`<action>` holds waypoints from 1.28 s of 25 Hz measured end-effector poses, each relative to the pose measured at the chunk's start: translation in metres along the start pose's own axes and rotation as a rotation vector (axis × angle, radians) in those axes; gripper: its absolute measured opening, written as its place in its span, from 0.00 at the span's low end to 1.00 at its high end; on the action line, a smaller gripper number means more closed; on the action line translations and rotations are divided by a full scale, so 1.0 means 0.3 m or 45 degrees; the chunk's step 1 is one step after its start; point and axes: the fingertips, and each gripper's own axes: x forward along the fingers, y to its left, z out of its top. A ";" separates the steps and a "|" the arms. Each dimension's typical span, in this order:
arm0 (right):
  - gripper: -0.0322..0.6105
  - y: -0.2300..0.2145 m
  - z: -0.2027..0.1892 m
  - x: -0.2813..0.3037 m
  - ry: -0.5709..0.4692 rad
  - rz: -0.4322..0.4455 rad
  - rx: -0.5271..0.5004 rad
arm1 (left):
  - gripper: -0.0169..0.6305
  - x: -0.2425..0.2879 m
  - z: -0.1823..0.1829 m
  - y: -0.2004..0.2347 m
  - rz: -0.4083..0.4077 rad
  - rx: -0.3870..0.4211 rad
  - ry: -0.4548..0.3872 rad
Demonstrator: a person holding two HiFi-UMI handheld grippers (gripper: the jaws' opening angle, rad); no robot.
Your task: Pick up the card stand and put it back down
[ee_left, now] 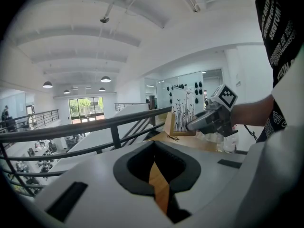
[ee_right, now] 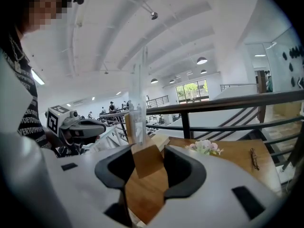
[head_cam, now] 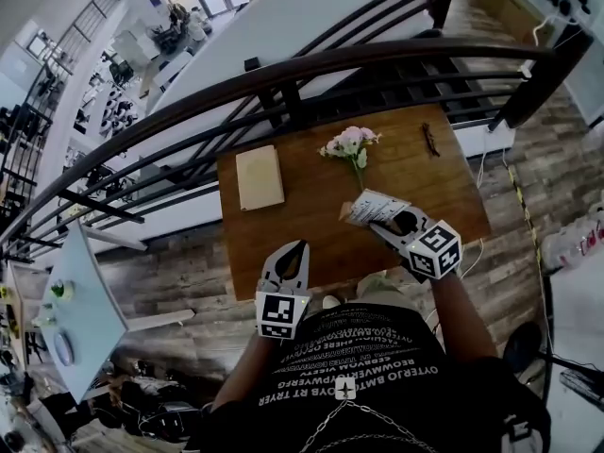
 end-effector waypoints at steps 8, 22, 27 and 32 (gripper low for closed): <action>0.34 0.010 0.078 -0.030 -0.025 -0.015 -0.046 | 0.06 -0.007 0.005 0.013 0.001 -0.006 -0.004; 0.34 0.006 0.133 -0.078 -0.056 -0.004 -0.059 | 0.06 0.016 -0.008 -0.004 -0.013 -0.027 -0.005; 0.34 -0.008 0.132 -0.080 -0.049 -0.012 -0.050 | 0.06 0.010 -0.006 0.003 -0.010 -0.042 -0.003; 0.34 -0.027 0.107 -0.055 -0.030 -0.014 -0.034 | 0.06 0.012 -0.011 0.011 -0.003 -0.051 0.002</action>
